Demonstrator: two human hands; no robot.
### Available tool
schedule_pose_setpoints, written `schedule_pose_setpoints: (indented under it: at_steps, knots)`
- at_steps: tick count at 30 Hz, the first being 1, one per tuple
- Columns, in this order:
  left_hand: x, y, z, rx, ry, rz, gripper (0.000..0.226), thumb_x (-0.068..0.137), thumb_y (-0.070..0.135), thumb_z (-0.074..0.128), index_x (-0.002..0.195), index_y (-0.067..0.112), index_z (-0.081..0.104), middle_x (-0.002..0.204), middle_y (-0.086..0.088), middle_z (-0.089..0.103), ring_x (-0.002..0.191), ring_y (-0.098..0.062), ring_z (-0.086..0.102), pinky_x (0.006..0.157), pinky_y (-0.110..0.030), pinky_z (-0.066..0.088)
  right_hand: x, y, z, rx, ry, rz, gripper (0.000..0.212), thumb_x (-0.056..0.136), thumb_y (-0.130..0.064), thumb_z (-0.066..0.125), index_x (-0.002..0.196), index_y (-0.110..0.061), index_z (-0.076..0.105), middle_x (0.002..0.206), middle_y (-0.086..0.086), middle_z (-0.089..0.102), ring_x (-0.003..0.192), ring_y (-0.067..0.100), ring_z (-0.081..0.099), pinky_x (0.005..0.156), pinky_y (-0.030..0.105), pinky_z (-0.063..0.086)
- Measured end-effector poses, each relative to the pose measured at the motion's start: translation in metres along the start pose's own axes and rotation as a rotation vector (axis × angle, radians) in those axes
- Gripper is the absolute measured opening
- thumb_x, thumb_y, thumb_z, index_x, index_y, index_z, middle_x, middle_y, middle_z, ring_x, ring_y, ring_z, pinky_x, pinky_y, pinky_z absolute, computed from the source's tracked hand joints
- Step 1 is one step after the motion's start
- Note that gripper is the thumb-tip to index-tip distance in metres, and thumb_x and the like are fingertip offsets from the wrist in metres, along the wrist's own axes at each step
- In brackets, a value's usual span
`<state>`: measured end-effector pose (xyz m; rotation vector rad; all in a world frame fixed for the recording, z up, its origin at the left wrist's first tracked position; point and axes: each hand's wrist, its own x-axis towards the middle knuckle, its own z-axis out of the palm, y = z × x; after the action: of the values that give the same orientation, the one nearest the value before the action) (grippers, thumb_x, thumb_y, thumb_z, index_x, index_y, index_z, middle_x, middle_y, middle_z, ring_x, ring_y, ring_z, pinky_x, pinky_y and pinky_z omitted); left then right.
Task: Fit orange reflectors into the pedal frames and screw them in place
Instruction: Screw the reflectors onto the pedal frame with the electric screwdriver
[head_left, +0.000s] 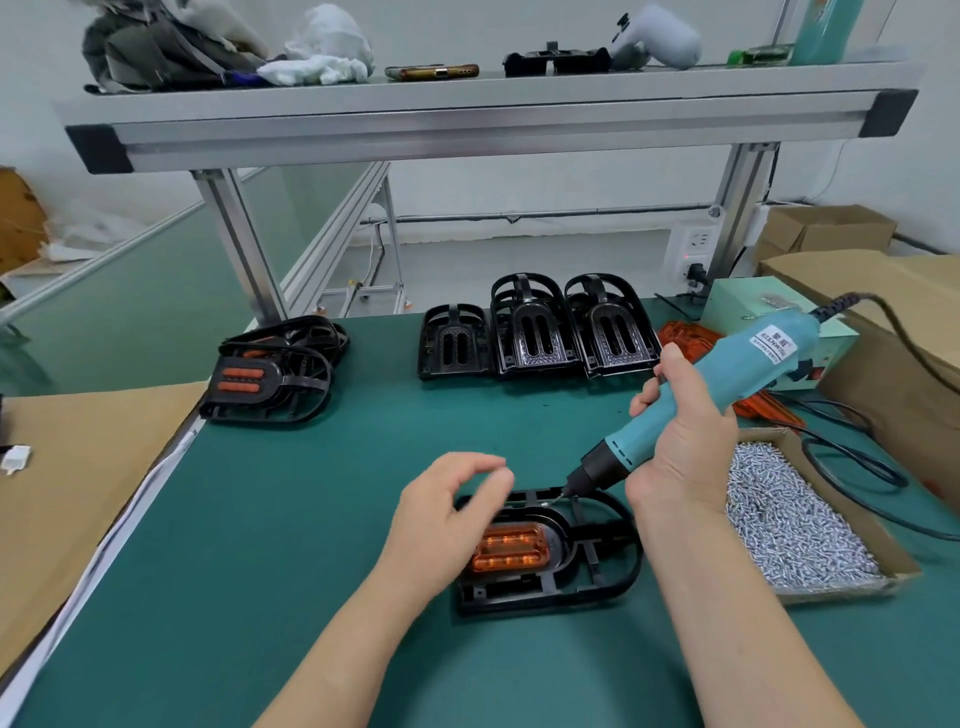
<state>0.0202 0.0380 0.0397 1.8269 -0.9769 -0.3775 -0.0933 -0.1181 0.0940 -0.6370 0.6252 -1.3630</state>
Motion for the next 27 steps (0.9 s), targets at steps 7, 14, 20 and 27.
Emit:
schedule_pose_setpoints:
  at_steps: [7,14,20,27]
  knots:
    - [-0.015,-0.014,0.004,0.188,-0.154,0.158,0.046,0.081,0.036,0.068,0.126,0.031,0.062,0.144,0.018,0.045,0.147,0.001,0.019,0.120,-0.026,0.017,-0.013,0.004,0.001,-0.086,-0.088,-0.064,0.023,0.086,-0.017,0.076,0.083,-0.018,0.053,0.055,-0.005,0.052,0.048,0.010,0.048,0.051,0.022,0.044]
    - [-0.010,-0.001,0.010,0.139,-0.113,0.240,0.022,0.078,0.026,0.078,0.100,0.029,0.074,0.099,0.020,0.062,0.109,-0.007,0.050,0.094,-0.018,0.037,-0.016,-0.002,0.008,-0.045,-0.075,-0.068,0.023,0.088,-0.014,0.075,0.091,-0.015,0.052,0.055,-0.009,0.055,0.048,0.007,0.050,0.051,0.022,0.045]
    - [-0.010,0.001,0.017,0.005,-0.071,0.139,0.016,0.079,0.022,0.082,0.082,0.036,0.074,0.083,0.019,0.068,0.095,-0.007,0.056,0.083,-0.020,0.043,-0.019,-0.004,0.009,-0.033,-0.076,-0.061,0.027,0.083,-0.018,0.077,0.093,-0.014,0.052,0.057,-0.009,0.057,0.048,0.007,0.051,0.050,0.021,0.046]
    - [-0.010,0.002,0.017,-0.007,-0.049,0.103,0.024,0.079,0.020,0.082,0.068,0.039,0.071,0.078,0.019,0.067,0.088,-0.007,0.058,0.076,-0.013,0.041,-0.019,-0.005,0.009,-0.026,-0.068,-0.063,0.025,0.085,-0.017,0.076,0.091,-0.016,0.052,0.056,-0.011,0.058,0.049,0.006,0.052,0.050,0.020,0.046]
